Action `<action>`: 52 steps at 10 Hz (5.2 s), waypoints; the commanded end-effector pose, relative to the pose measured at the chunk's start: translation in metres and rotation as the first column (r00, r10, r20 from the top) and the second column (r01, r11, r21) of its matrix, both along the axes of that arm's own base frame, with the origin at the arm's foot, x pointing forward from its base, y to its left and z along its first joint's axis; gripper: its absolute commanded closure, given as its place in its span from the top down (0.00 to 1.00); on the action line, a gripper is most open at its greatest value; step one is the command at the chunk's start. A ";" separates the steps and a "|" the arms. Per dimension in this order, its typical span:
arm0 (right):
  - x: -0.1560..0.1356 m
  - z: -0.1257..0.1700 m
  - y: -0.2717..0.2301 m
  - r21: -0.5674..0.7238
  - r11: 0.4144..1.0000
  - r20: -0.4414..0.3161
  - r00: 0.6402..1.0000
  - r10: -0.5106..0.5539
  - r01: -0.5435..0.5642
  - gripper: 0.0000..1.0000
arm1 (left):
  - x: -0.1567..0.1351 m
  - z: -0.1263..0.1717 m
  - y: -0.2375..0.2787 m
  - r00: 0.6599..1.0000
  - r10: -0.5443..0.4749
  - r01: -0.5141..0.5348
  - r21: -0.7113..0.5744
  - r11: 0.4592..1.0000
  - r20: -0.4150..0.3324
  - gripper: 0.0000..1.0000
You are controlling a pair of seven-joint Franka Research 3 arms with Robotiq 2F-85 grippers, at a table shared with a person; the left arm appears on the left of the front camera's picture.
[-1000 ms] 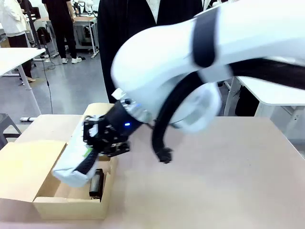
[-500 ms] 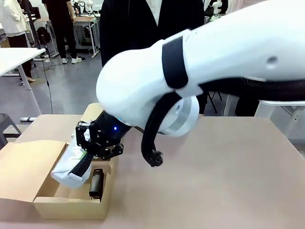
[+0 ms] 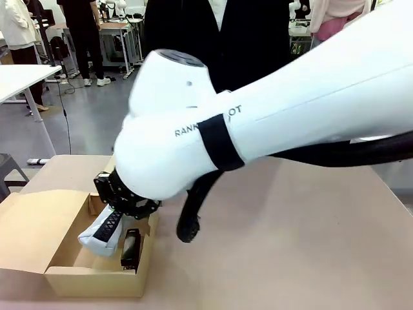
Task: Place items inside the box.
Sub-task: Pick up a Pencil pouch or Stapler and place it inside the Mailer Box closest to the robot.
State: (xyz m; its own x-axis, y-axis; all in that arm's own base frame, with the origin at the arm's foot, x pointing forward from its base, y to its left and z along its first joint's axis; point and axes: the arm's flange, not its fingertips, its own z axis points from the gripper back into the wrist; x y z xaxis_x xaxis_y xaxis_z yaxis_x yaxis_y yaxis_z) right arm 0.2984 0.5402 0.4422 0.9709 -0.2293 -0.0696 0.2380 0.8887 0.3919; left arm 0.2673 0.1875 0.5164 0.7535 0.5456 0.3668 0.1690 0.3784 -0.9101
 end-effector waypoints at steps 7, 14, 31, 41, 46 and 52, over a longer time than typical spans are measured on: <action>0.006 -0.006 0.089 -0.250 0.946 -0.038 0.979 0.202 -0.205 0.09 | 0.000 0.000 0.000 1.000 -0.001 0.001 -0.010 1.000 0.029 1.00; 0.029 -0.050 0.112 -0.311 0.915 -0.125 0.966 0.227 -0.256 0.09 | 0.000 0.000 0.000 1.000 -0.001 0.001 -0.010 1.000 0.029 1.00; 0.042 -0.064 0.093 -0.248 0.924 -0.175 0.952 0.253 -0.291 1.00 | 0.000 0.000 0.000 1.000 -0.001 0.001 -0.010 1.000 0.029 1.00; -0.011 -0.033 -0.273 0.574 0.803 0.002 0.981 0.193 -0.158 1.00 | 0.000 0.000 0.000 1.000 -0.001 0.001 -0.010 1.000 0.029 1.00; 0.006 -0.031 -0.275 0.616 0.780 -0.018 0.988 0.154 -0.110 1.00 | 0.000 0.000 0.000 1.000 -0.001 0.001 -0.010 1.000 0.029 1.00; 0.054 -0.015 -0.409 0.857 0.507 -0.136 0.990 0.047 0.094 1.00 | 0.000 0.000 0.000 1.000 -0.001 0.001 -0.010 1.000 0.029 1.00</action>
State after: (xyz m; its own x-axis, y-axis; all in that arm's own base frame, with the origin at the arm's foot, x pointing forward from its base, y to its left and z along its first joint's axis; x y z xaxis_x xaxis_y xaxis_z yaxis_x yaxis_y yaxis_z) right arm 0.3503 0.1769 0.4268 0.9330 -0.0548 -0.3558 0.3574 0.2592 0.8973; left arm 0.2670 0.1879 0.5163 0.7523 0.5459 0.3689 0.1706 0.3794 -0.9094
